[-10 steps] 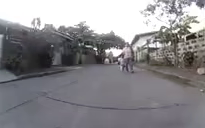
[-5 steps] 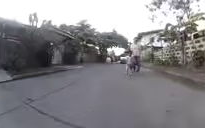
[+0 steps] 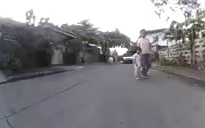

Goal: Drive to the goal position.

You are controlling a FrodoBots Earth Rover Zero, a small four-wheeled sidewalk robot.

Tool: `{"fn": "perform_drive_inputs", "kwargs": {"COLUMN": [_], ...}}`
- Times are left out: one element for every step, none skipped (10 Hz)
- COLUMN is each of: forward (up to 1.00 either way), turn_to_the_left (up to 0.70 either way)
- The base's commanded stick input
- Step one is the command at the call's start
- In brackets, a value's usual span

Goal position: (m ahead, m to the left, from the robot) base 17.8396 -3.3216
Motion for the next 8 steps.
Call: {"fn": "perform_drive_inputs", "kwargs": {"forward": [1.00, 1.00, 1.00, 1.00, 1.00, 1.00, 1.00, 1.00], "turn_to_the_left": [0.04, 0.04, 0.04, 0.04, 0.04, 0.04, 0.04, 0.04]}}
